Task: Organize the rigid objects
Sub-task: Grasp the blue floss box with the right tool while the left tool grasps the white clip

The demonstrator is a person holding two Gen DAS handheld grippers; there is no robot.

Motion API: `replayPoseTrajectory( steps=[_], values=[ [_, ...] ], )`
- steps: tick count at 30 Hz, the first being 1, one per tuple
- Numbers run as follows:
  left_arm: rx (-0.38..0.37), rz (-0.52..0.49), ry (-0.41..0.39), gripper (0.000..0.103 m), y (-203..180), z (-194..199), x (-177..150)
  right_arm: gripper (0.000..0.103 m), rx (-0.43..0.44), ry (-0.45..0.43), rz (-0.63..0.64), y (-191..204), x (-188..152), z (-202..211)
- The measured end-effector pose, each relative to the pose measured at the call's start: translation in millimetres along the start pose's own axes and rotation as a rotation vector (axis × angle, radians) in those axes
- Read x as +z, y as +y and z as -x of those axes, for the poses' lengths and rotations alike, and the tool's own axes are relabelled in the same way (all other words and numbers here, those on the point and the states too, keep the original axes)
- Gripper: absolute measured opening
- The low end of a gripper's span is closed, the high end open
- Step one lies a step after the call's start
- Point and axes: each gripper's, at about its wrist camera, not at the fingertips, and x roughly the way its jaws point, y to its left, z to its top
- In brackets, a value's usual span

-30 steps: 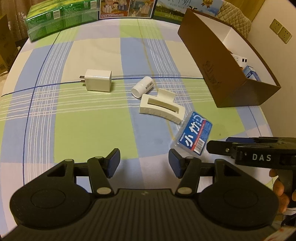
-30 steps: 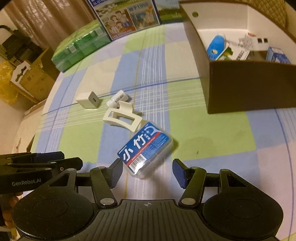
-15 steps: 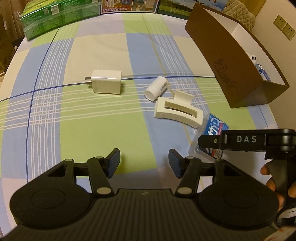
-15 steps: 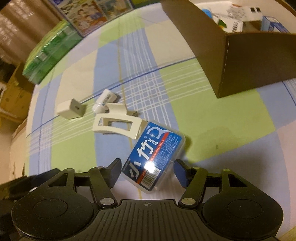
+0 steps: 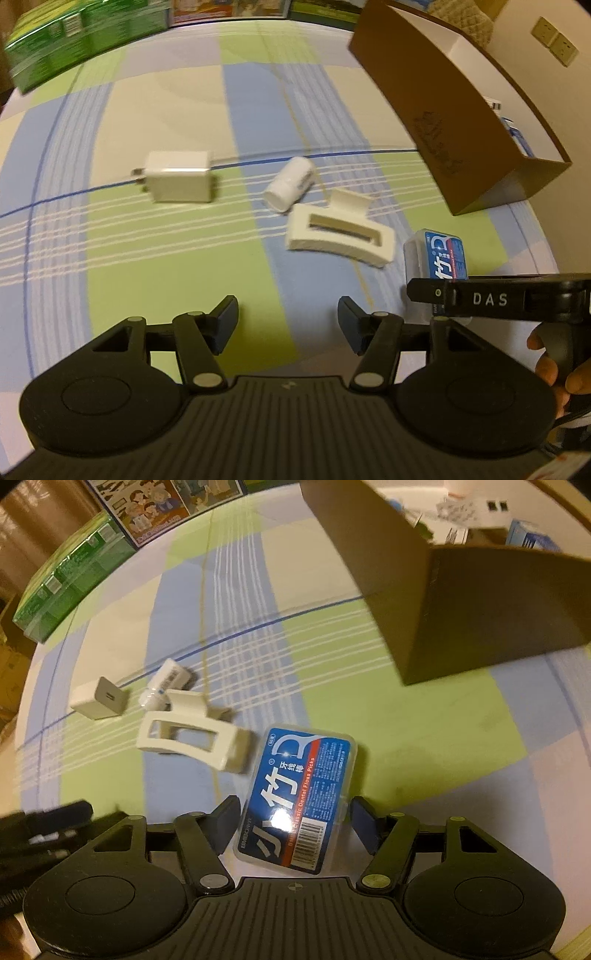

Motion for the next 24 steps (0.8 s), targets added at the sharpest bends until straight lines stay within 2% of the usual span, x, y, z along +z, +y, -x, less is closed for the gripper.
replayPoseTrajectory(
  steps=[5,7,15,24],
  values=[
    [-0.041,-0.073,-0.031,0.058,-25,-7,9,0.055,-0.041,-0.031,0.037,-23,-2,7],
    [-0.059,-0.092,-0.042,0.061,-34,-10,13,0.055,-0.057,-0.046,0.039,-32,-3,10],
    [-0.048,-0.146,-0.063,0.063,-61,-21,30,0.056,-0.091,-0.068,-0.021,-69,-3,18],
    [0.154,-0.310,-0.071,0.063,-93,-43,23,0.056,-0.092,-0.075,-0.042,-87,-1,26]
  ],
)
